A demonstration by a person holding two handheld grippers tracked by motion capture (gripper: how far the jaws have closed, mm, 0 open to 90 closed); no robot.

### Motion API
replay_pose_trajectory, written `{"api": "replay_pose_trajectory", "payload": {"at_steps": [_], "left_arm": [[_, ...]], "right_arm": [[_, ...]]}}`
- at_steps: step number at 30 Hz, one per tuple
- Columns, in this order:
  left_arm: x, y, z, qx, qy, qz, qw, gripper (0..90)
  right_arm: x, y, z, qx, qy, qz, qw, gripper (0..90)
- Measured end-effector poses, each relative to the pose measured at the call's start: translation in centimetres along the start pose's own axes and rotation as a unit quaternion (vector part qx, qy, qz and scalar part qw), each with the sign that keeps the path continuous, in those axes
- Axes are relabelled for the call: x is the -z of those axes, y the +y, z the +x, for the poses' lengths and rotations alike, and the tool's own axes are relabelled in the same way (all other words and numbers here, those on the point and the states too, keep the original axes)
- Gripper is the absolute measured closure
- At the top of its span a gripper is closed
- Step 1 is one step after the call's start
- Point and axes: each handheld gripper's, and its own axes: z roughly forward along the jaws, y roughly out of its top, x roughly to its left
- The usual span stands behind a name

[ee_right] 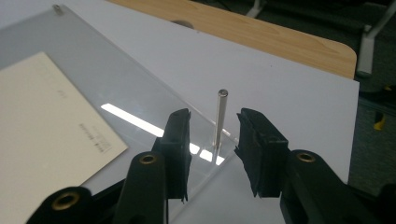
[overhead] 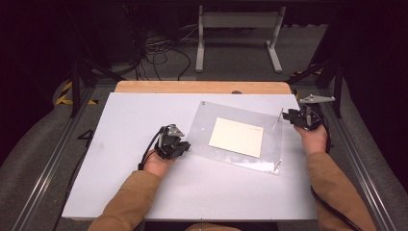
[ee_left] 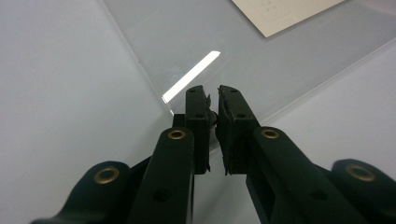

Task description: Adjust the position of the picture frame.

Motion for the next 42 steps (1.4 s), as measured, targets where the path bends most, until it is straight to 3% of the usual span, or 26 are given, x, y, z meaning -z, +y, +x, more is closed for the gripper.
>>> {"api": "replay_pose_trajectory", "payload": {"at_steps": [3,7,9,12,14,15,18,19,20,21,24,25,26,27,28,31,33,34,35,36,37,38,39,41,42], "left_arm": [[0.2,-0.1,-0.7,-0.007,-0.009,0.008,0.9999,83.0],[0.6,-0.2,-2.3,-0.045,-0.03,0.027,0.9982,83.0],[0.8,-0.3,-3.5,-0.068,-0.042,0.036,0.9961,83.0],[1.1,-0.3,-5.4,-0.106,-0.058,0.054,0.9912,83.0],[1.1,-0.3,-6.5,-0.121,-0.067,0.059,0.9886,83.0],[1.2,-0.3,-7.1,-0.125,-0.075,0.064,0.9873,83.0],[1.1,-0.3,-9.3,-0.157,-0.104,0.073,0.9794,83.0],[1.1,-0.2,-9.8,-0.166,-0.111,0.076,0.9769,83.0],[1.0,-0.2,-10.5,-0.18,-0.127,0.078,0.9724,82.9],[1.0,-0.2,-11.0,-0.183,-0.133,0.079,0.971,83.0],[0.8,-0.1,-12.8,-0.203,-0.159,0.086,0.9625,82.9],[0.7,0.0,-13.6,-0.215,-0.169,0.088,0.9578,82.9],[0.7,0.0,-14.2,-0.223,-0.173,0.091,0.955,82.9],[0.6,0.0,-14.6,-0.231,-0.177,0.091,0.9525,82.8],[0.6,0.1,-14.7,-0.232,-0.178,0.091,0.9518,82.8],[0.5,0.1,-14.4,-0.221,-0.189,0.089,0.9527,82.1],[0.5,0.0,-13.4,-0.191,-0.221,0.075,0.9536,81.8],[0.8,0.1,-12.6,-0.169,-0.245,0.061,0.9526,82.8],[1.0,0.2,-11.9,-0.152,-0.257,0.046,0.9534,82.6],[1.3,0.3,-11.2,-0.135,-0.252,0.032,0.9577,80.9],[1.6,0.4,-10.5,-0.12,-0.253,0.022,0.9596,79.8],[1.9,0.4,-9.9,-0.108,-0.251,0.009,0.9619,79.2],[2.2,0.4,-9.2,-0.099,-0.239,-0.003,0.9661,77.4],[2.8,0.3,-8.0,-0.078,-0.228,-0.017,0.9705,76.4],[3.0,0.2,-7.7,-0.073,-0.228,-0.02,0.9708,76.6]], "right_arm": [[1.8,-1.2,0.1,-0.015,0.027,-0.022,0.9993,63.3],[4.3,-3.2,0.4,-0.015,0.049,-0.041,0.9979,63.2],[5.2,-4.0,0.5,-0.01,0.05,-0.042,0.9978,63.2],[7.0,-5.5,0.7,-0.01,0.055,-0.05,0.9972,63.1],[8.3,-6.8,0.8,-0.035,0.073,-0.06,0.9949,62.2],[8.3,-6.8,0.8,-0.035,0.073,-0.06,0.9949,62.2],[10.2,-8.4,1.4,-0.052,0.081,-0.069,0.993,61.9],[11.0,-8.8,1.6,-0.05,0.075,-0.068,0.9936,61.9],[11.5,-8.9,1.7,-0.047,0.07,-0.068,0.9941,61.9],[12.4,-9.1,1.8,-0.044,0.061,-0.073,0.9945,61.8],[13.9,-9.7,2.2,-0.037,0.049,-0.076,0.9952,60.2],[14.3,-9.9,2.4,-0.034,0.046,-0.073,0.9957,59.8],[14.6,-10.2,2.6,-0.029,0.043,-0.067,0.9964,59.5],[14.8,-10.5,2.9,-0.027,0.043,-0.063,0.9967,58.9],[14.9,-10.6,3.2,-0.026,0.046,-0.061,0.9968,58.2],[15.1,-10.8,3.5,-0.017,0.05,-0.06,0.9968,56.0],[15.1,-11.1,3.9,-0.01,0.081,-0.078,0.9936,53.0],[14.9,-11.2,4.1,-0.007,0.082,-0.069,0.9942,53.1],[14.3,-11.3,4.4,0.0,0.072,-0.047,0.9963,53.5],[13.8,-11.4,4.5,0.006,0.062,-0.03,0.9976,54.6],[13.3,-11.5,4.6,0.003,0.054,-0.014,0.9984,55.8],[12.7,-11.6,4.6,-0.002,0.053,0.002,0.9986,60.2],[12.1,-11.7,4.6,-0.003,0.05,0.02,0.9985,66.7],[11.0,-11.5,4.7,0.012,0.043,0.048,0.9978,83.5],[10.7,-11.3,4.8,0.019,0.04,0.05,0.9978,83.9]]}}
